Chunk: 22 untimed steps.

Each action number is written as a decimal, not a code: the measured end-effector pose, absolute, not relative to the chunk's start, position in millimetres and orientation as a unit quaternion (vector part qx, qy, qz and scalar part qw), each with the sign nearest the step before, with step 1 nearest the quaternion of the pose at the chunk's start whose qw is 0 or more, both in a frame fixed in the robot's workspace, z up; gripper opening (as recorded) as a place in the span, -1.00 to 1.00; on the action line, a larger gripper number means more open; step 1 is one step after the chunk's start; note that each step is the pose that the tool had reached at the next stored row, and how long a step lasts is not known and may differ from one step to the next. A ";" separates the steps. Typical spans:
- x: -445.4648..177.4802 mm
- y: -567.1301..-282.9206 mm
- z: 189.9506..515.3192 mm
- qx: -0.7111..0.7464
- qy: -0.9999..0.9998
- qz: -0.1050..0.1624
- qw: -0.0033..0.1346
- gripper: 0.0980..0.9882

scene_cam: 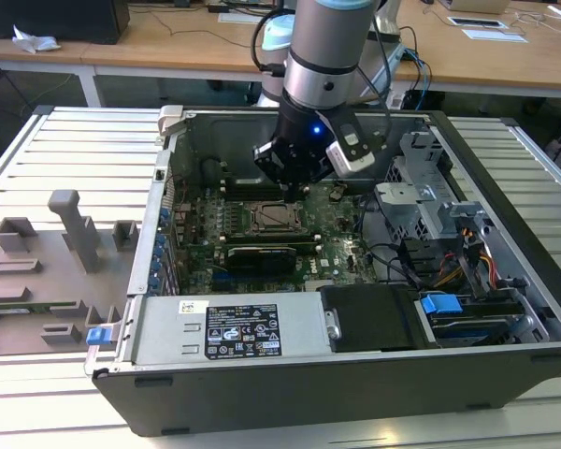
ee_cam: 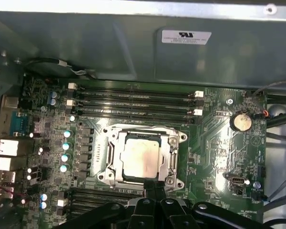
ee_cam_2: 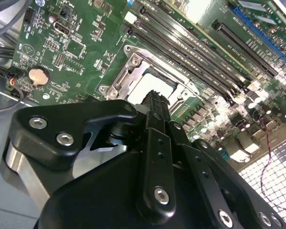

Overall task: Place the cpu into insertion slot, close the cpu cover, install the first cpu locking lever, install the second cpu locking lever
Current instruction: 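Install the second cpu locking lever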

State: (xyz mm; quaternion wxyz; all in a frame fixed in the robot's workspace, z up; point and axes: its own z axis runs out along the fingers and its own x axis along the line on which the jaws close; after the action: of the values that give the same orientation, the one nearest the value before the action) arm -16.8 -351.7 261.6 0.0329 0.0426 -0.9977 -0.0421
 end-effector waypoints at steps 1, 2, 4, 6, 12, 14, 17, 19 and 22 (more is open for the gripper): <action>-16.8 -352.8 261.5 0.043 -0.998 -0.042 0.033 -0.98; -16.8 -354.3 261.3 0.043 -0.998 -0.042 0.033 -0.98; -16.8 -356.0 261.1 0.043 -0.998 -0.042 0.033 -0.98; -16.8 -358.1 260.8 0.043 -0.998 -0.042 0.033 -0.98; -16.8 -362.6 257.9 0.043 -0.998 -0.042 0.033 -0.98; -16.8 -363.7 256.4 0.043 -0.998 -0.042 0.033 -0.98; -16.8 -365.6 254.6 0.043 -0.998 -0.042 0.033 -0.98; -16.8 -366.0 253.6 0.043 -0.998 -0.042 0.033 -0.98; -16.8 -366.9 251.1 0.043 -0.998 -0.042 0.033 -0.98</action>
State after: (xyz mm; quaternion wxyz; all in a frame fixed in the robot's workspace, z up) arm -16.8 -366.9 251.1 0.0330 0.0427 -0.9977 -0.0419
